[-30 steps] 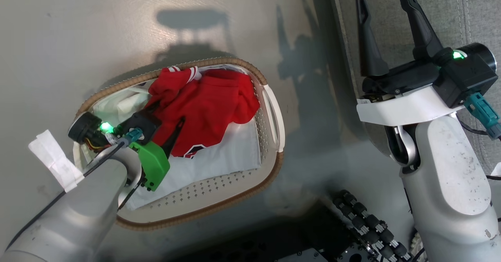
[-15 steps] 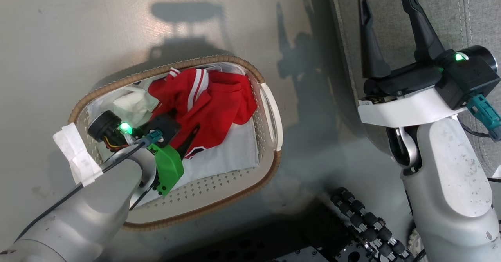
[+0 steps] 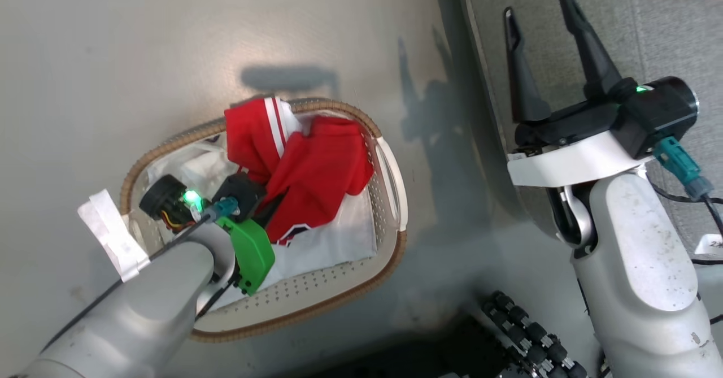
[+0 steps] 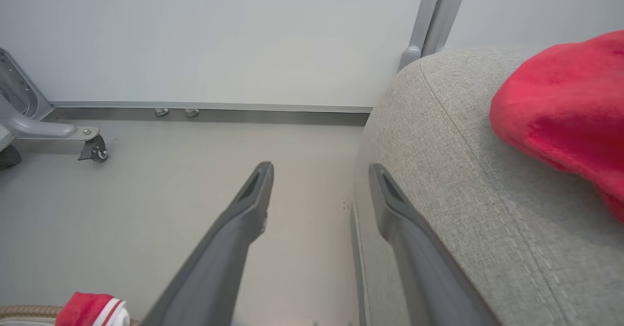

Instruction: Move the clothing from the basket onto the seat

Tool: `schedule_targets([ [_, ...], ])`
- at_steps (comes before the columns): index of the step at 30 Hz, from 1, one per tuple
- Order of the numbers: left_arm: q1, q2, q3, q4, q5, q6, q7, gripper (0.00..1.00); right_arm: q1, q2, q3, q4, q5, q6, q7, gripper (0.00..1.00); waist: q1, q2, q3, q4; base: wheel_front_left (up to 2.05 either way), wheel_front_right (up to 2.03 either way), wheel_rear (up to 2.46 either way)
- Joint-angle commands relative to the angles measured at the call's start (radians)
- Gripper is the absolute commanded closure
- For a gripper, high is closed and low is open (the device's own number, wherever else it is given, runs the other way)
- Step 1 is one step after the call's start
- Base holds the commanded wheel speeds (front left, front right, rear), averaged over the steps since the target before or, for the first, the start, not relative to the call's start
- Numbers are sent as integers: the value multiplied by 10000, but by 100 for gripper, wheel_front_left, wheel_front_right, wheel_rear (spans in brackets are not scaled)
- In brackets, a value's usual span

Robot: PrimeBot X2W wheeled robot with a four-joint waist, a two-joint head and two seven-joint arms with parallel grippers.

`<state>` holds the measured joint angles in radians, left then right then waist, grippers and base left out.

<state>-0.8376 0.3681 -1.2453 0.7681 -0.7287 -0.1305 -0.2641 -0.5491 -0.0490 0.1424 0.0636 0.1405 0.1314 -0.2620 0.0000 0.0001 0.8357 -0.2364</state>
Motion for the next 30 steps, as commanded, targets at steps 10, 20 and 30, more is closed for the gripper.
schedule_targets([
  [10, 1222, -101, 1045, -804, 524, -5, -5, 100, 388, -38, 325, 1029, -97, -14, -44, 0, 0, -1, -2597, 744, 0, 0, 0],
  [20, 2897, -390, 3243, -1766, 1233, -5, -5, 100, 1512, -38, 357, 1761, 15, -14, -44, 0, 0, -1, -4846, 1593, 0, 0, 0],
  [30, 4315, -717, 5473, -2982, 2283, -5, -5, 100, 2726, -44, 519, 2127, -100, -14, -44, 0, 0, -1, -6565, 2153, 0, 0, 0],
])
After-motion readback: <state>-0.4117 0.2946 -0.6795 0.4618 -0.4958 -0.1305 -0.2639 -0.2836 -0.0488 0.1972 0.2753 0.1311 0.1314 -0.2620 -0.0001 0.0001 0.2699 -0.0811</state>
